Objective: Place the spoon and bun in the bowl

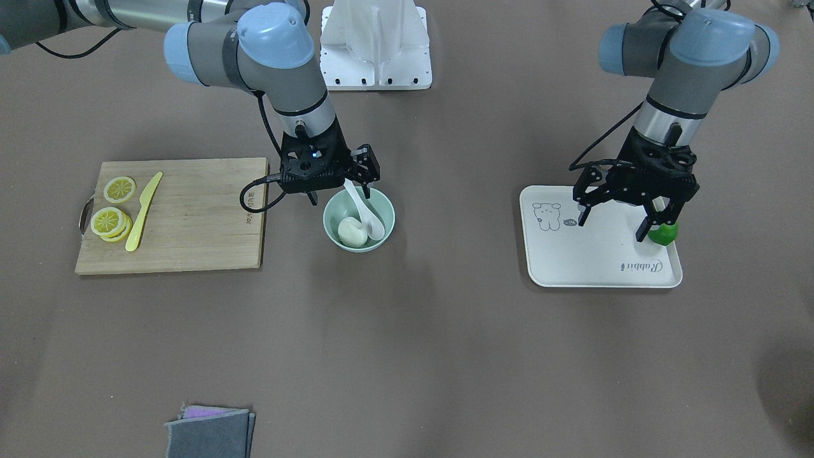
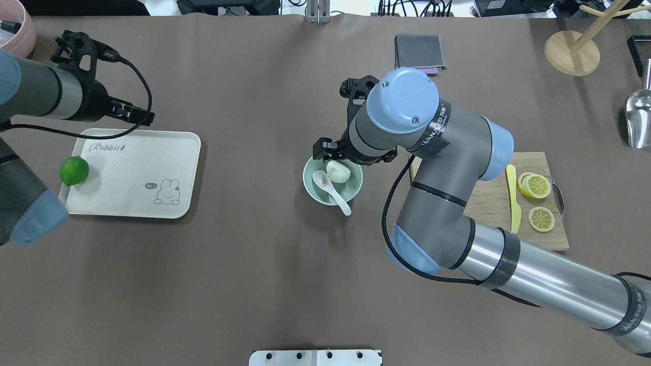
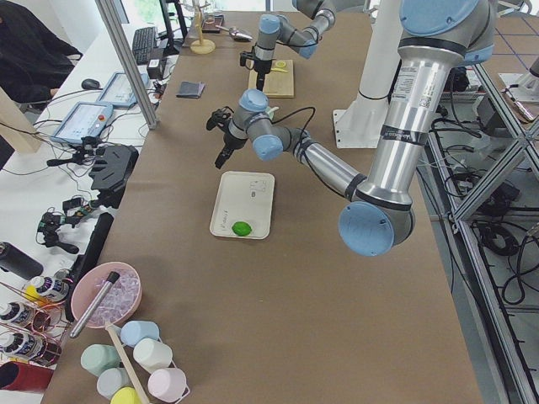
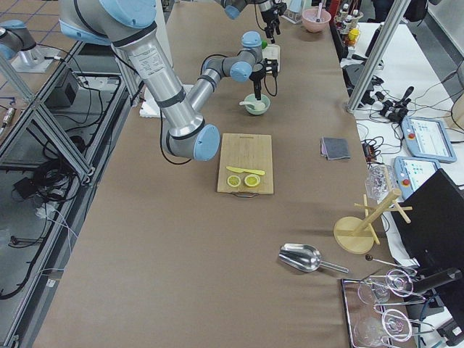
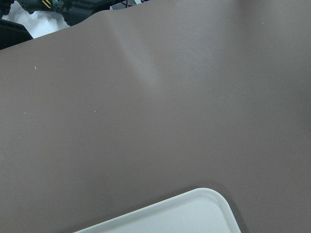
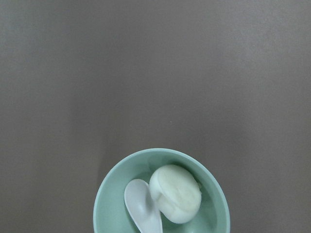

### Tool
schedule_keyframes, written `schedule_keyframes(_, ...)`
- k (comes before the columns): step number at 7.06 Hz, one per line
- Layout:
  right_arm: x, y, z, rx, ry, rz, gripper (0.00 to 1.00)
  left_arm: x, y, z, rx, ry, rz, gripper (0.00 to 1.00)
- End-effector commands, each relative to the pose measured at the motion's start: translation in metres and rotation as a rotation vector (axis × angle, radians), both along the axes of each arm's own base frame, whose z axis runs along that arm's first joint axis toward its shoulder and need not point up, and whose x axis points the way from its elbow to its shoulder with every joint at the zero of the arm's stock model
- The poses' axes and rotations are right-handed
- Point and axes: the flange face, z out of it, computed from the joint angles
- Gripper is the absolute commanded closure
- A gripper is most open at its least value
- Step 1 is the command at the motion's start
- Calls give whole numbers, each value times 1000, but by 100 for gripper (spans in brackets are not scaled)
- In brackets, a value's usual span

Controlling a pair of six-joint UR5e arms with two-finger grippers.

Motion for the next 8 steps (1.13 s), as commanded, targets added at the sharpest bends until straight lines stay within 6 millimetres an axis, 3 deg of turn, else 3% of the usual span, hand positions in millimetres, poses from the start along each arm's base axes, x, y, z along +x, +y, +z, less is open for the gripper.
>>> schedule_keyframes(1,5,1,7,-19,86,-15,0,-2,1,-5,19,16,0,2)
schedule_keyframes(2,33,-13,23,-15,205,-45,0,-20,-8,-1,12,11,-30,2)
schedule_keyframes(3,81,-16,55,17,268,-72,0,-36,-7,17,9,-13,-28,2)
schedule_keyframes(4,141,-32,116,7,323,-42,0,-54,-4,37,-8,-26,-48,2)
schedule_keyframes(5,214,-44,173,-7,368,9,0,-91,-3,64,-24,-38,-35,2)
schedule_keyframes(6,283,-51,230,21,410,-18,0,-151,-4,107,-109,-39,25,2)
schedule_keyframes(7,333,-45,275,17,439,-95,0,-215,-12,134,-216,-19,33,2)
schedule_keyframes(8,382,-44,303,-55,382,-94,0,-286,0,161,-201,-72,9,2)
